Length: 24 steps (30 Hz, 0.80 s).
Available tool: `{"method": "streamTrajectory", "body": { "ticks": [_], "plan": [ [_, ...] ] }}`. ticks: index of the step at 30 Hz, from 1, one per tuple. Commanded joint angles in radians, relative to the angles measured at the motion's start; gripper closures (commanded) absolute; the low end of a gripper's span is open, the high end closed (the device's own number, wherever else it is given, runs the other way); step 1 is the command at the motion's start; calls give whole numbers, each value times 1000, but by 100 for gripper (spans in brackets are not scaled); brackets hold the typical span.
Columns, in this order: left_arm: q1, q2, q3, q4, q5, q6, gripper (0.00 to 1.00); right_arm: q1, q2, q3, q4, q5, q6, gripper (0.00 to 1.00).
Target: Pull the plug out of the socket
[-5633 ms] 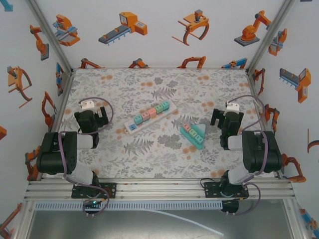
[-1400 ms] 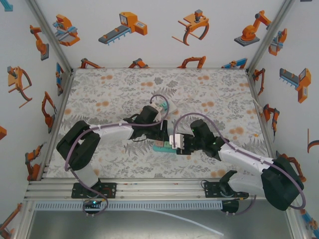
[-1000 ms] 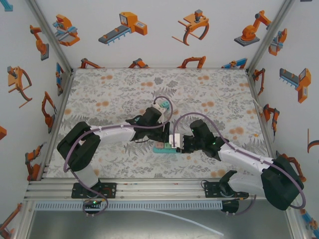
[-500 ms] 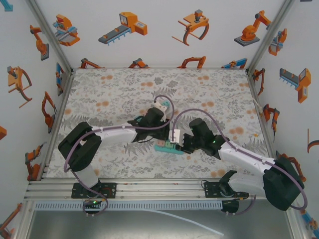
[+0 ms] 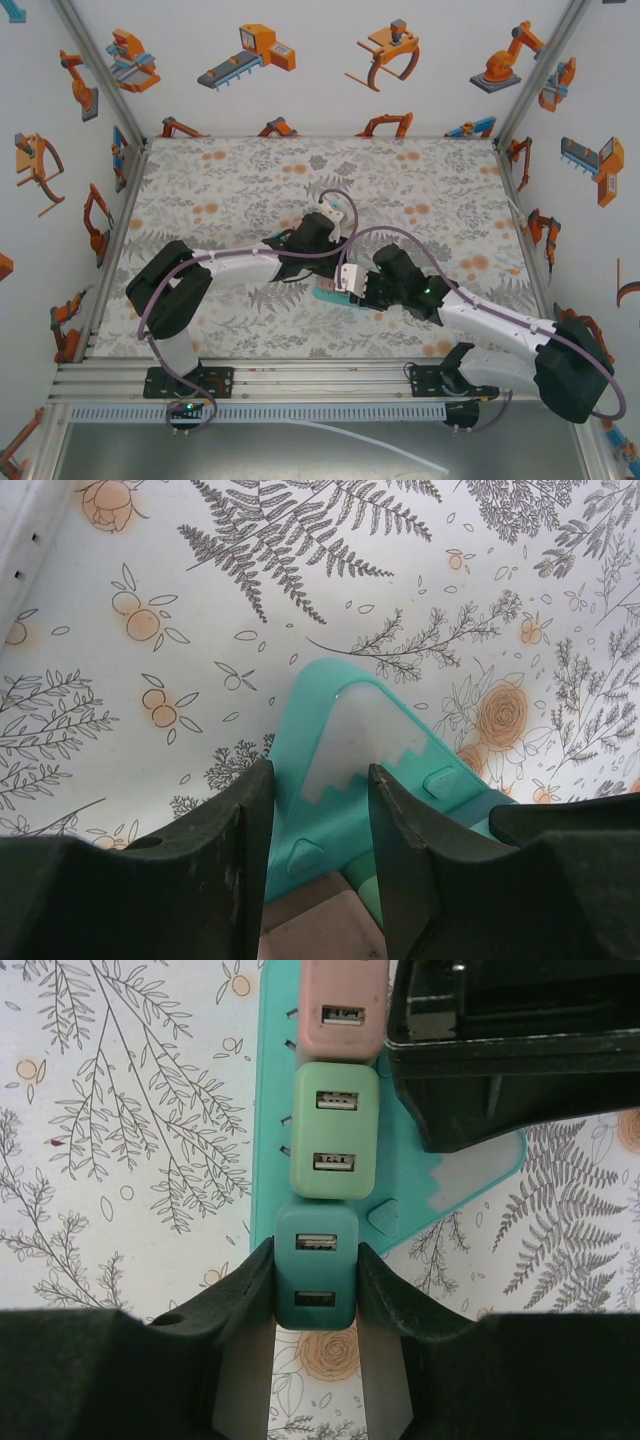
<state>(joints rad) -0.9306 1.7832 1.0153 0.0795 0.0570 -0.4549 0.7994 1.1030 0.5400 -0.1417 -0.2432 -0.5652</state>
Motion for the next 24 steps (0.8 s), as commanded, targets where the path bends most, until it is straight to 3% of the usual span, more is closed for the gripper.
{"method": "streamTrajectory", "body": {
  "ticks": [1,6,10,13,19,24],
  "plan": [
    [-16,130,-119,-288,-89,66,59,19,-48,44,136,-62,77,92],
    [-22,136,-160,-299,-164,39,59,19,-105,-12,233,-76,113,92],
    [-43,136,-168,-272,-202,38,59,18,-102,-5,210,-65,129,94],
    [-48,134,-167,-262,-228,30,59,24,-91,5,139,-115,45,97],
    [-49,131,-174,-283,-330,12,60,44,-111,38,-41,-93,-113,99],
    [-48,137,-200,-283,-396,-18,61,35,-162,29,98,-58,83,100]
  ]
}}
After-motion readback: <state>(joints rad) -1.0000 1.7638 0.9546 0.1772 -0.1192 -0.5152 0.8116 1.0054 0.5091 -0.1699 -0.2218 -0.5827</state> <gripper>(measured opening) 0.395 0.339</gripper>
